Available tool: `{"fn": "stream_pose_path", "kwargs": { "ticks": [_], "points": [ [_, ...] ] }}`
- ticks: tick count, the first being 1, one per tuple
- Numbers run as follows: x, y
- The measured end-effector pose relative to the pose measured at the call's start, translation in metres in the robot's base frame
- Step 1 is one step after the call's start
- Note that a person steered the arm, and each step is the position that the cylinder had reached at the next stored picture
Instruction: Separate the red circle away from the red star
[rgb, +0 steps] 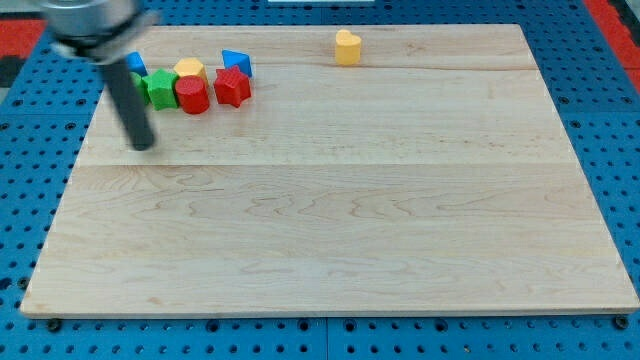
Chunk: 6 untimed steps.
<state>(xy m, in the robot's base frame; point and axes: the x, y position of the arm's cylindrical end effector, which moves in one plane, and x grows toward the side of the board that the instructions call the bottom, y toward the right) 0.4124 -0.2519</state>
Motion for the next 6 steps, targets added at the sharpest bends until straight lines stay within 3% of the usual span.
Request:
{"fn": "stream_pose_path", "kwargs": {
  "ticks": [1,2,4,5,6],
  "points": [
    [-0.025,-0.052],
    [-0.067,-0.044],
    [-0.081,0.109],
    [-0.079,0.143],
    [-0.057,0.124]
  ]
}}
